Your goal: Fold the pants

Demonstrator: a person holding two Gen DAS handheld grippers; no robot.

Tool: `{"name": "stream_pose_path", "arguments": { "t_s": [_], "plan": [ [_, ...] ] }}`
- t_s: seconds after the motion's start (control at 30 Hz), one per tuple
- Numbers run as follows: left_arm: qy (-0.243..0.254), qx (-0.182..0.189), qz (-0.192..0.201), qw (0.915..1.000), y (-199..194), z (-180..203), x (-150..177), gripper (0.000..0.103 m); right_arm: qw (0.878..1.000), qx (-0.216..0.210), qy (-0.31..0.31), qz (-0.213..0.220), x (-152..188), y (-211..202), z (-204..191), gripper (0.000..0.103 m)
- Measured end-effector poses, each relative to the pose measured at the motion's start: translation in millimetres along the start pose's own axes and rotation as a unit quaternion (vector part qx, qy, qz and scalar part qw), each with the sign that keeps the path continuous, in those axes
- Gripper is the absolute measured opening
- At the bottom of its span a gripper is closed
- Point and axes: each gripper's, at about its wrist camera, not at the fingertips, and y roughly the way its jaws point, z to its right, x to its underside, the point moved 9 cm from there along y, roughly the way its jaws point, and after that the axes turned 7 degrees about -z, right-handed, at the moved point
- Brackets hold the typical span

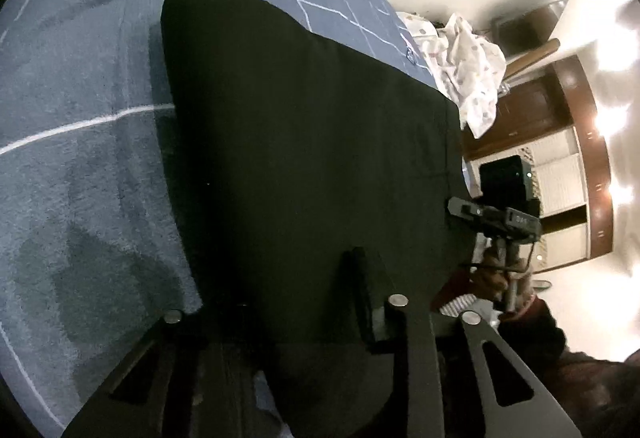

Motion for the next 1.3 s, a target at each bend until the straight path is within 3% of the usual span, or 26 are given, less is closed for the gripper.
{"name": "stream_pose_path", "arguments": {
  "t_s": [0.1, 0.23, 0.63, 0.8, 0.93, 1.13, 1.3],
  "plan": [
    [0.002, -0.017, 0.022, 0.9996, -1.6, 2.9, 1.5, 0.023, 1.0, 0.006, -0.008, 0.009, 1.1, -0.5, -3.5, 0.03],
    [0.018, -0.035, 0.045, 0.9982, -11.2, 12.5, 2.6, 0.015, 0.999, -0.018, -0.011, 0.025, 0.0, -5.1, -16.2, 0.027],
    [0.021, -0.07, 0.089, 0.9933, -52.5, 4.8, 5.3, 0.015, 0.996, -0.085, -0.003, 0.026, -1.9, 22.2, -50.0, 0.027],
    [0.005, -0.067, 0.087, 0.9939, -62.0, -11.6, 12.7, 0.015, 0.997, -0.076, -0.001, 0.009, 3.3, 43.5, -46.5, 0.026],
    [-0.004, -0.054, 0.076, 0.9956, -54.6, -19.7, 15.0, 0.017, 0.999, -0.05, -0.01, 0.003, 3.4, 45.8, -45.2, 0.026],
    [-0.013, -0.054, 0.053, 0.9971, -46.2, -29.4, 10.6, 0.037, 1.0, -0.028, -0.008, -0.003, 2.2, 50.1, -43.4, 0.035],
    [-0.019, -0.05, 0.061, 0.9967, -41.3, -29.4, 4.9, 0.038, 1.0, -0.022, -0.009, -0.01, -2.0, 61.5, -45.4, 0.034]
  ]
}}
